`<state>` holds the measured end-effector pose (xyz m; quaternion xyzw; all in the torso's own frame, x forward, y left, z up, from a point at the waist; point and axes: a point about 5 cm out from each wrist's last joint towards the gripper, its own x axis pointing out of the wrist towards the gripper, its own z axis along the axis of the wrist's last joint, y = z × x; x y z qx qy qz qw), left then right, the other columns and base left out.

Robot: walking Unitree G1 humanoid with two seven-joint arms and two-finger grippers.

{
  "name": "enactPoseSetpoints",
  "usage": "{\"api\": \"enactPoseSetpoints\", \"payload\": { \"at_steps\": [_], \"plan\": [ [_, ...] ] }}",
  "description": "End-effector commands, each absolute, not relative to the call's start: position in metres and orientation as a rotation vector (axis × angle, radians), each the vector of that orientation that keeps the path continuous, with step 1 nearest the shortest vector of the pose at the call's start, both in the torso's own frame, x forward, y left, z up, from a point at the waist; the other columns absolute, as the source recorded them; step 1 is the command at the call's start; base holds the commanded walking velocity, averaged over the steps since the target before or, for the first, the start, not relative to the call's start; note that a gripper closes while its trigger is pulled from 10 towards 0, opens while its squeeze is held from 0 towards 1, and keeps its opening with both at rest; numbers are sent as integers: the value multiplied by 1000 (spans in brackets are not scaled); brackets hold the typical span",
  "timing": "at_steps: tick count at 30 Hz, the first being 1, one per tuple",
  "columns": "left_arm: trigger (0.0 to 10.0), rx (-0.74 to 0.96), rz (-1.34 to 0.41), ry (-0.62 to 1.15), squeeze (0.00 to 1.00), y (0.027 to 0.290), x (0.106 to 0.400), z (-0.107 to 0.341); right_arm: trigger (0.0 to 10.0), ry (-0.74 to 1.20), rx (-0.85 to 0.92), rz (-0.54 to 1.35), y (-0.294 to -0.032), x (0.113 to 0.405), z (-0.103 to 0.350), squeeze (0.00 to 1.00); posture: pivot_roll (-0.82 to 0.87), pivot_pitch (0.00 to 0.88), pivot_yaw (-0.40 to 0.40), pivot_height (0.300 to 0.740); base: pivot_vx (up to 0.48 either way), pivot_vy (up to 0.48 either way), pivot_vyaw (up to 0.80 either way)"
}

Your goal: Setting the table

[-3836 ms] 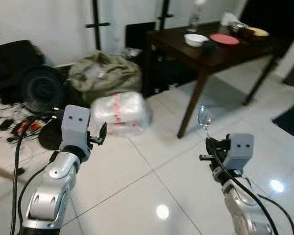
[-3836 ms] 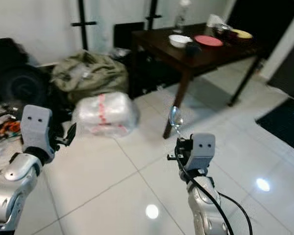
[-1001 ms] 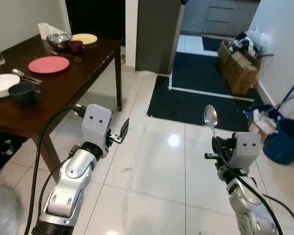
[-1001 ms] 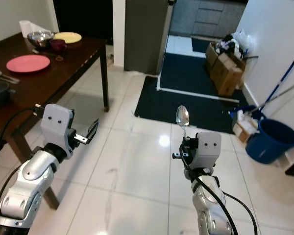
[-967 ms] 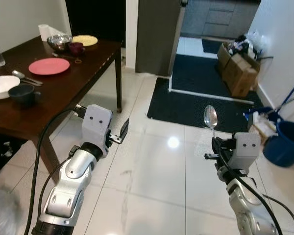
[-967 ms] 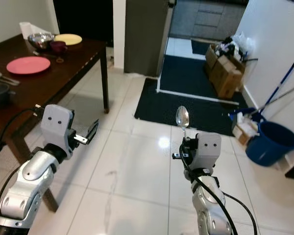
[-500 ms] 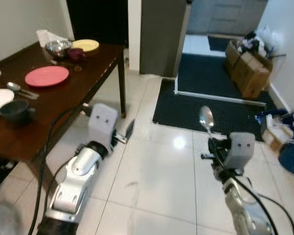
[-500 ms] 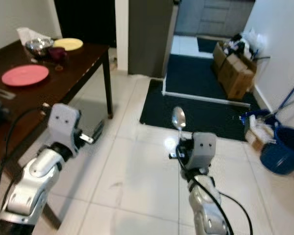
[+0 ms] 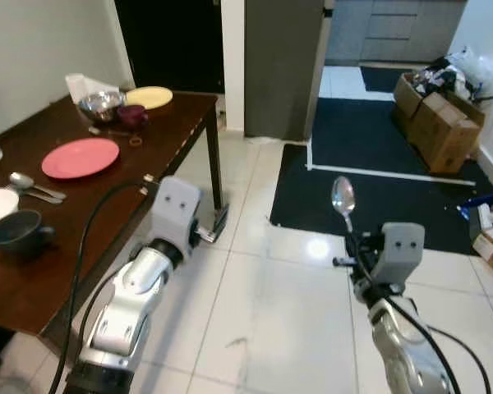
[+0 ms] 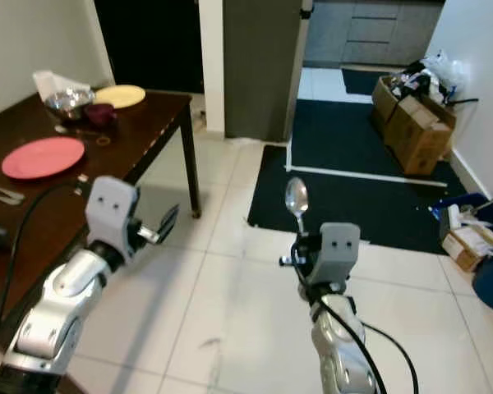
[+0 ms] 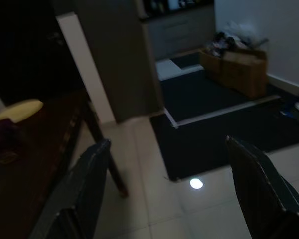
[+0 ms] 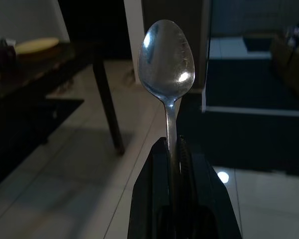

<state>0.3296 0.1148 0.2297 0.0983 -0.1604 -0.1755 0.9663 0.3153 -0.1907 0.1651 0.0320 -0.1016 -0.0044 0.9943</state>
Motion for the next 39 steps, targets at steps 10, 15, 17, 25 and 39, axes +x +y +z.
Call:
{"api": "enactPoseSetpoints", "payload": {
  "at_steps": [10,15,17,25,39],
  "plan": [
    [10000,202,-367,-313,0,113,335,225,10000,-222,66,-8,-187,316,166,0,-11,30,116,740,474,0,0],
    [10000,197,-372,-316,0,111,336,225,10000,-224,63,-8,-187,315,166,0,-17,26,115,740,477,0,0],
    [10000,196,-373,-316,0,111,336,225,10000,-225,63,-8,-187,315,166,0,-18,24,115,740,476,0,0],
    [10000,192,-383,-325,0,109,338,226,10000,-236,76,-23,-189,317,168,0,-24,15,123,740,475,0,0],
    [10000,189,-387,-332,0,107,339,225,10000,-242,76,-39,-194,319,170,0,-29,5,117,740,475,0,0]
  ]
}}
